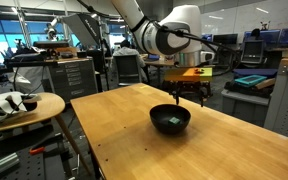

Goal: Pick up the green block from the table and put it in the black bowl

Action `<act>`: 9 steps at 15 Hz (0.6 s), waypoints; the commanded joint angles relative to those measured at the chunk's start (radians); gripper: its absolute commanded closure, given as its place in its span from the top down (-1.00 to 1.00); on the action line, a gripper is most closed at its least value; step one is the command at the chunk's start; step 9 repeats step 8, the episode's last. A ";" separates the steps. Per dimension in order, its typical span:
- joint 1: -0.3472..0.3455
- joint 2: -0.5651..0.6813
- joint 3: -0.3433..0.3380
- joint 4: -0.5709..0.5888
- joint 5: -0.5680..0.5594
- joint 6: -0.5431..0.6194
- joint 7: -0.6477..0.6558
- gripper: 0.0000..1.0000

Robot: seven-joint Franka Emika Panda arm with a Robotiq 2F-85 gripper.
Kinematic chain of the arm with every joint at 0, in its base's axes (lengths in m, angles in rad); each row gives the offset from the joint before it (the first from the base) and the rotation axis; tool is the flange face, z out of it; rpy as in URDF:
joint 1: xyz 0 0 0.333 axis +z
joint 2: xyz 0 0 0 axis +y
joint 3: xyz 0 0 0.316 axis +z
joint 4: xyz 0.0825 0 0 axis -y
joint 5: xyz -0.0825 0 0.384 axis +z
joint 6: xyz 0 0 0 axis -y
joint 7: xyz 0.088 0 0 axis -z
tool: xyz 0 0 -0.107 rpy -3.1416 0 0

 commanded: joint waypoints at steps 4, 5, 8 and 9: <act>0.022 -0.006 -0.033 0.014 -0.047 -0.127 0.127 1.00; 0.025 -0.008 -0.035 0.015 -0.049 -0.135 0.135 1.00; 0.027 -0.011 -0.036 0.015 -0.050 -0.140 0.145 1.00; 0.027 -0.011 -0.036 0.015 -0.050 -0.140 0.145 1.00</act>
